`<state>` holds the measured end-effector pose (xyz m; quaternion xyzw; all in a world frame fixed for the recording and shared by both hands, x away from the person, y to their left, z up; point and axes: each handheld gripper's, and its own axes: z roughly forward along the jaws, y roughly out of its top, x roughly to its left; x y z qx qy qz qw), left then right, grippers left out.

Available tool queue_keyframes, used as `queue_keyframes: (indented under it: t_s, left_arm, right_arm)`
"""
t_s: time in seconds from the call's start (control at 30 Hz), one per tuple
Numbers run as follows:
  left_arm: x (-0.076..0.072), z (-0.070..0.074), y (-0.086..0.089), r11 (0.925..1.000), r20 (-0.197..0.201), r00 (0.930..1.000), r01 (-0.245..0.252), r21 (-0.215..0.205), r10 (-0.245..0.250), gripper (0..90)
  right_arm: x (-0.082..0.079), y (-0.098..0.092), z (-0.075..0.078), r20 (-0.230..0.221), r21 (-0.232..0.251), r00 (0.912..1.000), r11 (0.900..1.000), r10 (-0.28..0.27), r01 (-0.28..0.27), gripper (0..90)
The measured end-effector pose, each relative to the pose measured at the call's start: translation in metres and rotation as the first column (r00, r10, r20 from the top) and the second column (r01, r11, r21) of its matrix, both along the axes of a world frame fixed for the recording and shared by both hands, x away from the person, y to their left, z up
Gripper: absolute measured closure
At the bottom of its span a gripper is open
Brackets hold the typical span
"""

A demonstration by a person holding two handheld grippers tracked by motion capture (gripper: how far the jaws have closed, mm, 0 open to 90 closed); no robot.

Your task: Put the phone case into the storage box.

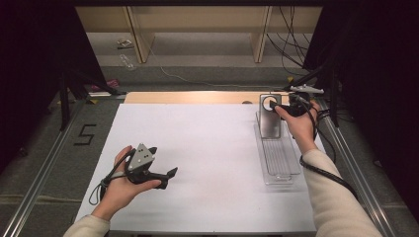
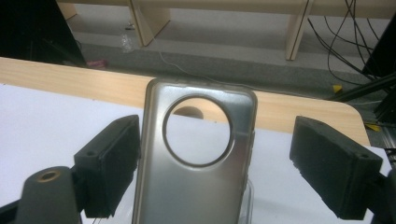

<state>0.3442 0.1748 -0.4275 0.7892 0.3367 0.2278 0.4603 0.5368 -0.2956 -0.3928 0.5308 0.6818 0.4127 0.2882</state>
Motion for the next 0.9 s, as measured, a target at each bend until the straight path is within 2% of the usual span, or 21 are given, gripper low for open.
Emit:
queue_keyframes:
  t_s: [0.5, 0.9]
  left_arm:
    - [0.001, -0.001, 0.001, 1.0000, -0.003, 1.0000, -0.008, 0.005, 0.008, 4.6]
    - [0.001, -0.002, 0.001, 1.0000, -0.005, 0.9999, -0.009, 0.004, 0.009, 4.5]
  right_arm:
    - [-0.030, -0.001, -0.001, 0.025, -0.001, 0.9986, 0.999, 0.045, -0.045, 17.1]
    - [-0.050, 0.005, -0.004, 0.037, 0.019, 0.9948, 0.995, 0.094, -0.095, 16.8]
